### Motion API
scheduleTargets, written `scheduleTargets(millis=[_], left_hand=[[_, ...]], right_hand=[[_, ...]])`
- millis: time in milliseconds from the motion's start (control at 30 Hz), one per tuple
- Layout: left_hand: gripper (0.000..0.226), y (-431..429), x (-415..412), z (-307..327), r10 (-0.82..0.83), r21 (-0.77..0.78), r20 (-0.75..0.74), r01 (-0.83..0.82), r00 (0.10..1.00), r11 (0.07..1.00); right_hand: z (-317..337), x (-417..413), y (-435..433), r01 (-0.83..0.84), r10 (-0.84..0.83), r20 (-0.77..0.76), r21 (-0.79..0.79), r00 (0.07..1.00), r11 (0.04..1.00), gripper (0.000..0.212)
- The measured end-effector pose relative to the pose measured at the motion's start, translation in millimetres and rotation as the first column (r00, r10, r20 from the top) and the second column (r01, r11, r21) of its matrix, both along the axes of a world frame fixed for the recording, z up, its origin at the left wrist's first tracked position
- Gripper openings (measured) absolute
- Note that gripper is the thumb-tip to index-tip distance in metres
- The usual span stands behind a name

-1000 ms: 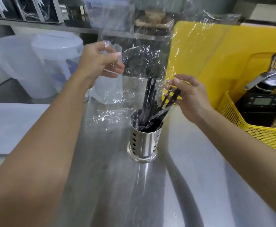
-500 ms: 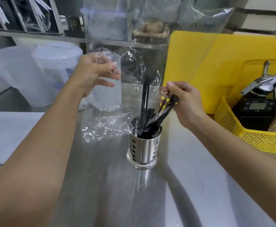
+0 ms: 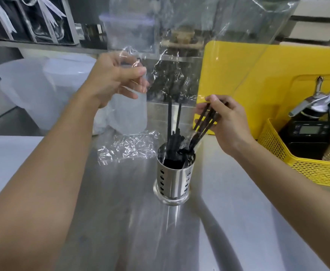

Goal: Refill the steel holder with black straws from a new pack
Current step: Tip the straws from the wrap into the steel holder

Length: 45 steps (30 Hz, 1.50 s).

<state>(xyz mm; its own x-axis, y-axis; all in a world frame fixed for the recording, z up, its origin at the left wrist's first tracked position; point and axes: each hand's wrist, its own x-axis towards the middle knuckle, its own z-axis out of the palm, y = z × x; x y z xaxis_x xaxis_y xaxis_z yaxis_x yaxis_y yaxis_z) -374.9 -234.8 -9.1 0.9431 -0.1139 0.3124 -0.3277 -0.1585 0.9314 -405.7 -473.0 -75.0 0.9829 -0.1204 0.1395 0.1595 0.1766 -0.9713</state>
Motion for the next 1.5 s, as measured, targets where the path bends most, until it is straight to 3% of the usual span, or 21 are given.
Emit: scheduleTargets(millis=[200,500,733,900,1033,1167,1367,1500], left_hand=[[0.009,9,6,-2,0.096,-0.067,0.033,-0.094,0.995,0.993],[0.009,10,9,6,0.052,-0.114,0.012,-0.051,0.999,0.992],[0.010,2,14,17,0.136,0.023,0.018,-0.136,0.991,0.990],[0.036,3,11,13,-0.023,0.050,-0.071,0.027,0.997,0.998],[0.073,16,13,-7,-0.074,0.076,-0.202,0.091,0.977,0.993],[0.018,13,16,-21,-0.077,0.072,-0.201,0.093,0.977,0.993],[0.018,10,16,-20,-0.025,0.125,-0.163,0.046,0.986,0.991],[0.019,7,17,-22,0.034,0.143,-0.106,-0.019,0.994,0.990]], right_hand=[[1,-2,0,0.039,-0.037,0.047,-0.037,0.998,0.999,0.013],[17,2,2,0.034,-0.038,0.096,0.043,0.995,0.998,0.014],[12,5,1,0.079,-0.078,0.065,-0.019,0.995,0.997,0.021],[4,6,-5,0.086,-0.086,0.017,0.023,0.996,0.996,0.018],[0,5,-8,0.099,-0.100,0.044,0.033,0.994,0.995,0.014],[-3,5,-1,0.029,-0.030,0.015,0.054,0.999,0.998,0.010],[-8,5,-8,0.021,-0.037,0.103,0.149,0.994,0.989,0.010],[-8,10,-12,0.003,-0.009,0.098,0.062,0.995,0.998,0.024]])
